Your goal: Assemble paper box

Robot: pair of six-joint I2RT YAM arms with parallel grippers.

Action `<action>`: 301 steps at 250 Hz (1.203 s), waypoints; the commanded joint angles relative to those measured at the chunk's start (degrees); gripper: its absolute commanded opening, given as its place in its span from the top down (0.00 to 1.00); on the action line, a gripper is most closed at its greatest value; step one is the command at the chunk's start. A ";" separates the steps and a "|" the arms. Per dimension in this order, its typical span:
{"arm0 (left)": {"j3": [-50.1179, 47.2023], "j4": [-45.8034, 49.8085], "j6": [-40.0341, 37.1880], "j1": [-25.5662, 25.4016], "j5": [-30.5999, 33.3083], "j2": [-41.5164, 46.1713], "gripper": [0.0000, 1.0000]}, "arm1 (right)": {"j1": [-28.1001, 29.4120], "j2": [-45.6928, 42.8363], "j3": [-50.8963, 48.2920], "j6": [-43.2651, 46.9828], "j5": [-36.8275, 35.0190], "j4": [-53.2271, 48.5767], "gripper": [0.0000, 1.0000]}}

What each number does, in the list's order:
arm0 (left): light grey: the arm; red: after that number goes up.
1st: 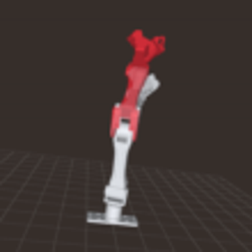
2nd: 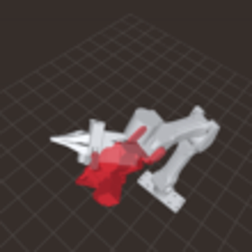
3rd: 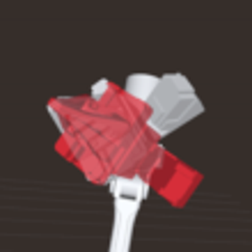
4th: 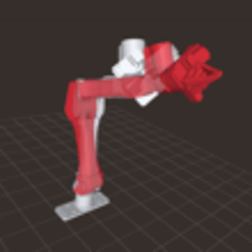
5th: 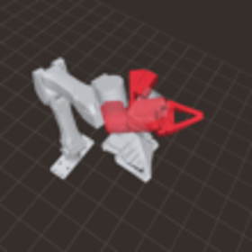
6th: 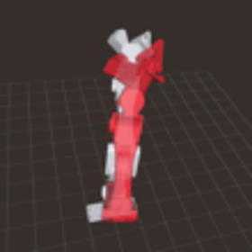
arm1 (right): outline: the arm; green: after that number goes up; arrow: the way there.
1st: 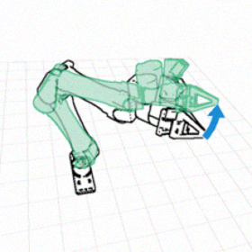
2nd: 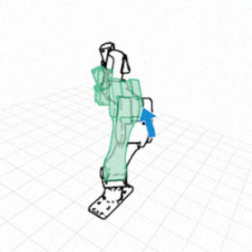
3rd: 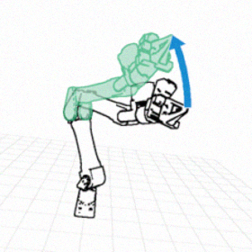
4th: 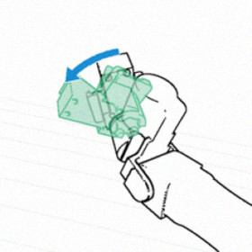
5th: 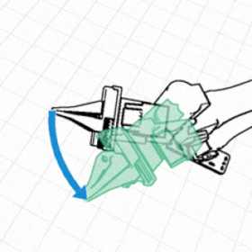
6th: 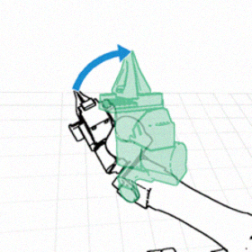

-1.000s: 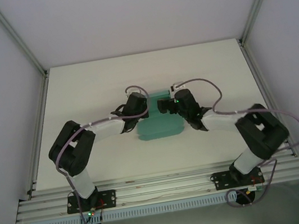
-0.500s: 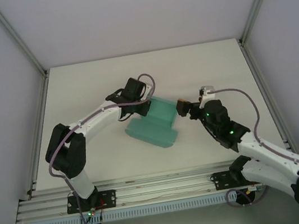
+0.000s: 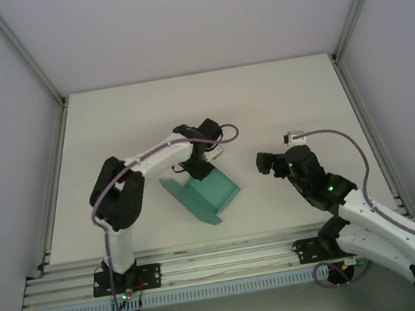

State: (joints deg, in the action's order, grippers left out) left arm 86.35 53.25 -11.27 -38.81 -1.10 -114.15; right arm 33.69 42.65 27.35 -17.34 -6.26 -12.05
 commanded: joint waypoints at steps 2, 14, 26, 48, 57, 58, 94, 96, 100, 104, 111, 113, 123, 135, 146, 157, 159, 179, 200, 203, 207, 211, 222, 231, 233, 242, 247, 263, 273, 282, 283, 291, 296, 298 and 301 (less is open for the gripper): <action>4.10 2.35 -3.59 -1.13 8.73 -5.69 1.00 | -0.51 0.06 1.63 0.54 -2.66 -1.66 0.00; 6.18 1.41 -4.59 -1.77 11.11 -8.06 1.00 | -0.59 0.07 1.34 0.71 -2.86 -1.20 0.00; 7.60 0.11 -6.07 -2.59 14.32 -10.21 1.00 | -0.78 0.10 0.63 1.23 -3.20 0.07 0.00; 11.26 -0.32 -9.01 -4.35 18.94 -14.93 1.00 | -1.13 0.28 0.02 0.60 -3.78 1.19 0.00; 12.48 -0.57 -9.88 -5.07 20.70 -16.73 1.00 | -1.32 0.36 -0.21 0.48 -3.51 2.03 0.00; 12.55 -0.63 -10.03 -5.15 20.88 -16.94 1.00 | -1.33 0.34 -0.29 0.47 -3.46 2.12 0.00; 14.12 -4.44 -12.62 -7.33 24.22 -21.93 1.00 | -2.18 0.92 -0.66 -0.15 -3.10 3.94 0.00; 14.07 -4.82 -12.68 -7.42 24.17 -22.02 1.00 | -2.22 0.93 -0.75 -0.10 -3.13 3.98 0.00; 13.96 -5.61 -12.79 -7.54 23.99 -22.19 1.00 | -2.30 1.02 -0.77 -0.11 -3.35 4.24 0.00; 13.94 -6.17 -12.89 -7.66 23.55 -22.37 1.00 | -2.36 1.15 -0.89 -0.02 -3.52 4.47 0.00; 14.17 -6.25 -12.82 -7.69 22.32 -22.63 1.00 | -2.52 1.35 -1.08 0.08 -3.52 4.92 0.00; 14.26 -6.24 -12.82 -7.69 21.94 -22.61 1.00 | -2.61 1.48 -1.08 0.17 -3.46 4.98 0.00; 14.22 -6.92 -12.52 -7.67 20.67 -22.52 1.00 | -3.04 1.96 -1.18 0.00 -3.30 5.12 0.00; 13.83 -7.71 -12.30 -7.64 19.82 -21.81 1.00 | -3.76 2.55 -0.99 -0.24 -2.17 5.20 0.00; 13.31 -7.89 -12.69 -7.57 18.90 -20.79 0.97 | -4.44 3.00 -0.67 -0.17 -0.75 4.99 0.00; 12.87 -7.54 -13.28 -7.52 18.41 -19.66 0.87 | -4.89 3.08 -0.21 -0.27 -0.03 4.51 0.00; 12.79 -7.44 -13.37 -7.56 18.42 -19.43 0.85 | -5.00 3.06 -0.13 -0.24 0.05 4.46 0.00; 11.77 -7.20 -14.11 -7.34 19.02 -17.13 0.67 | -5.35 2.38 0.30 0.54 1.39 3.61 0.00; 11.62 -6.10 -14.58 -6.91 18.68 -14.58 0.54 | -5.47 0.70 0.51 1.23 2.43 2.12 0.00; 11.60 -6.03 -14.61 -6.78 18.62 -14.16 0.51 | -5.48 0.37 0.51 1.26 2.48 1.86 0.00; 11.50 -5.91 -14.79 -6.69 18.54 -13.70 0.48 | -5.40 -0.02 0.50 1.27 2.58 1.53 0.00; 11.57 -5.68 -14.95 -6.61 18.29 -13.26 0.46 | -5.47 -0.53 0.46 1.30 2.60 1.17 0.00; 11.66 -5.02 -15.47 -6.53 17.60 -12.05 0.43 | -5.47 -1.77 0.38 1.60 2.98 0.12 0.00; 11.81 -4.39 -15.86 -6.42 16.96 -11.09 0.39 | -5.42 -2.82 0.39 1.61 2.95 -0.92 0.00; 11.82 -4.21 -15.99 -6.40 16.71 -10.88 0.39 | -5.42 -2.99 0.41 1.61 2.93 -1.08 0.00; 11.92 -3.78 -16.34 -6.41 16.04 -9.95 0.37 | -5.46 -4.11 0.41 1.69 2.98 -2.13 0.00; 12.03 -3.65 -16.40 -6.44 15.80 -9.43 0.34 | -5.48 -4.66 0.47 1.85 3.00 -2.73 0.00; 12.27 -2.69 -16.68 -6.41 14.27 -7.85 0.20 | -5.47 -6.50 0.68 2.05 3.05 -4.41 0.00; 12.48 -2.28 -16.74 -6.38 13.31 -6.80 0.04 | -5.45 -7.58 0.77 2.34 3.40 -5.34 0.00; 12.32 -2.56 -16.81 -6.38 12.77 -5.84 0.00 | -5.46 -8.37 0.86 2.57 3.57 -5.90 0.00; 12.29 -2.64 -16.84 -6.42 12.70 -5.74 0.00 | -5.47 -8.46 0.81 2.57 3.51 -5.97 0.00; 12.07 -3.12 -16.88 -6.29 12.13 -4.82 0.00 | -5.45 -9.00 0.85 2.57 3.17 -6.37 0.00; 12.01 -3.44 -17.03 -6.19 11.65 -4.29 0.00 | -5.43 -9.31 0.85 2.81 3.10 -6.68 0.00; 12.01 -3.62 -17.05 -6.19 11.52 -4.08 0.00 | -5.47 -9.38 0.86 2.90 3.03 -6.78 0.00; 11.93 -3.86 -17.06 -6.14 11.29 -3.74 0.00 | -5.43 -9.49 0.79 3.07 3.06 -6.99 0.00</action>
State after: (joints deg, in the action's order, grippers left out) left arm 98.83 49.01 -27.35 -45.36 13.58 -122.96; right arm 28.45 35.11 26.81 -15.84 -3.03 -15.03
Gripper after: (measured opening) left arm 0.993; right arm 0.997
